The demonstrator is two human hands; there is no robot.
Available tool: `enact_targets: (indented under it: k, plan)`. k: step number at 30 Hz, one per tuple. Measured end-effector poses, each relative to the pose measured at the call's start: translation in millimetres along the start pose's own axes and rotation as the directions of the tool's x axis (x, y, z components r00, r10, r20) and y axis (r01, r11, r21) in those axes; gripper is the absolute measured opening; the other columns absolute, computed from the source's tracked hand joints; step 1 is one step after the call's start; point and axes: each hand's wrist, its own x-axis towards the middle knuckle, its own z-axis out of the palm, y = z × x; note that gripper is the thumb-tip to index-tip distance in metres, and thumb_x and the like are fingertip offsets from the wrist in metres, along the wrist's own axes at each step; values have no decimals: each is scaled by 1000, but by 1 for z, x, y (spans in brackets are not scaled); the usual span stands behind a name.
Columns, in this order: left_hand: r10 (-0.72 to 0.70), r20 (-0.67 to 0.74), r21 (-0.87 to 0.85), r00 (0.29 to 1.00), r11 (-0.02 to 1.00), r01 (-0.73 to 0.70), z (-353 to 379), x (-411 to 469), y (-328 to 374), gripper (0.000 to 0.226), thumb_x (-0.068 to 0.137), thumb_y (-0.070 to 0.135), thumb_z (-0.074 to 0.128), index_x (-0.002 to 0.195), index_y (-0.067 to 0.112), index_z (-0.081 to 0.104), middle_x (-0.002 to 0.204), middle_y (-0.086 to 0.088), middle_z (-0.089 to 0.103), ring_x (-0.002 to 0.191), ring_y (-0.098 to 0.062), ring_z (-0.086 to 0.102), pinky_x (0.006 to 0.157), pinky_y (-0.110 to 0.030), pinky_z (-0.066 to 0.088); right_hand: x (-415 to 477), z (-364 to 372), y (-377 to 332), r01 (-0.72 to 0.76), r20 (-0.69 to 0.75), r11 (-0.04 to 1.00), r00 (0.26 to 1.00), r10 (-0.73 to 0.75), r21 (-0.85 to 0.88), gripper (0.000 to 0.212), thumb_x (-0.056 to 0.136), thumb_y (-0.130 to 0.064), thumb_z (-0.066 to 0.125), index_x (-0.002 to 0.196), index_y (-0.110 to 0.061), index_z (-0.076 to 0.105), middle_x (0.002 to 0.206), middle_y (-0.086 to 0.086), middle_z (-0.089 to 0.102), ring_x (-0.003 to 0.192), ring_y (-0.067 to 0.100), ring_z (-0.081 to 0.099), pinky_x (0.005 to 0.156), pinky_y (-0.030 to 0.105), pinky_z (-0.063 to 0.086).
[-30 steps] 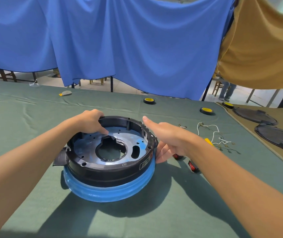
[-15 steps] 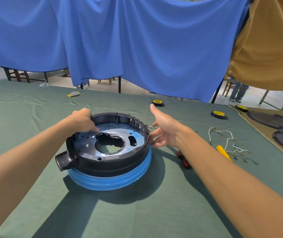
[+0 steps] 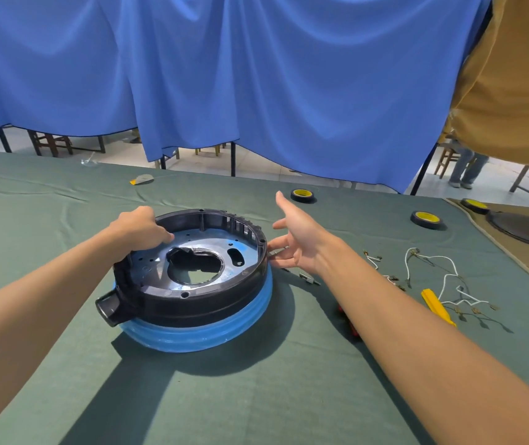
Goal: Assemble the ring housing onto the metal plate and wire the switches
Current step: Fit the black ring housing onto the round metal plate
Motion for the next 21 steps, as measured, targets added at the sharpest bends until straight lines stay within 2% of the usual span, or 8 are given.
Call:
enact_targets:
  k: [5, 8, 10, 12, 14, 17, 19, 21]
  plan:
    - [-20, 25, 39, 999, 999, 19, -2, 0, 5, 35, 94, 30, 61, 110, 2, 46, 122, -21, 50, 96, -32, 46, 75, -36, 38, 14, 0, -3, 39, 18, 999, 999, -39, -9, 80, 87, -77, 32, 140, -17, 40, 110, 16, 63, 92, 23, 65, 62, 33, 55]
    - [-9, 63, 157, 998, 988, -1, -5, -3, 12, 52, 95, 39, 59, 128, 1, 46, 130, -19, 51, 101, -31, 46, 79, -34, 38, 19, -4, 0, 51, -1, 999, 999, -51, -7, 68, 92, -69, 34, 131, -14, 46, 109, 17, 65, 97, 25, 65, 69, 34, 54]
    - [-4, 95, 234, 995, 972, -18, -7, -3, 14, 57, 95, 44, 57, 132, 3, 44, 130, -17, 52, 102, -32, 49, 76, -35, 41, 19, -7, 4, 60, -18, 998, 998, -60, -25, 57, 96, -61, 36, 123, -13, 51, 106, 16, 67, 99, 26, 64, 78, 37, 54]
    - [-15, 122, 261, 992, 965, -18, -10, -3, 14, 49, 94, 47, 56, 121, 7, 47, 112, -14, 55, 93, -33, 57, 64, -34, 49, 18, -8, 6, 73, -24, 995, 997, -75, -62, 50, 98, -56, 36, 116, -13, 54, 102, 15, 68, 98, 26, 65, 83, 39, 53]
    - [-13, 127, 283, 992, 959, -23, -12, -4, 14, 43, 92, 49, 57, 104, 9, 48, 100, -12, 55, 82, -34, 62, 56, -36, 56, 15, -5, 5, 98, -15, 987, 995, -101, -127, 46, 99, -55, 37, 110, -14, 55, 103, 12, 67, 92, 24, 64, 79, 37, 51]
    - [-43, 213, 250, 976, 968, -12, -15, -3, 13, 50, 90, 55, 59, 94, 6, 51, 100, -18, 66, 76, -37, 70, 59, -44, 61, 13, 0, 3, 145, -7, 953, 988, -152, -265, 47, 98, -57, 38, 109, -15, 56, 112, 8, 60, 91, 21, 54, 77, 35, 45]
    - [-79, 284, 219, 956, 976, 15, -16, -5, 13, 53, 88, 58, 59, 95, 6, 52, 93, -21, 68, 68, -39, 73, 58, -46, 61, 12, 3, 1, 168, -9, 915, 983, -184, -367, 55, 97, -57, 39, 118, -10, 57, 118, 10, 59, 98, 22, 57, 86, 38, 47]
    - [-37, 239, 351, 970, 935, -51, -16, -5, 13, 52, 88, 63, 55, 90, 12, 47, 90, -14, 63, 65, -33, 72, 59, -40, 61, 9, 1, -2, 219, -8, 846, 967, -255, -487, 56, 94, -56, 48, 120, -6, 59, 121, 16, 61, 108, 28, 59, 94, 45, 49]
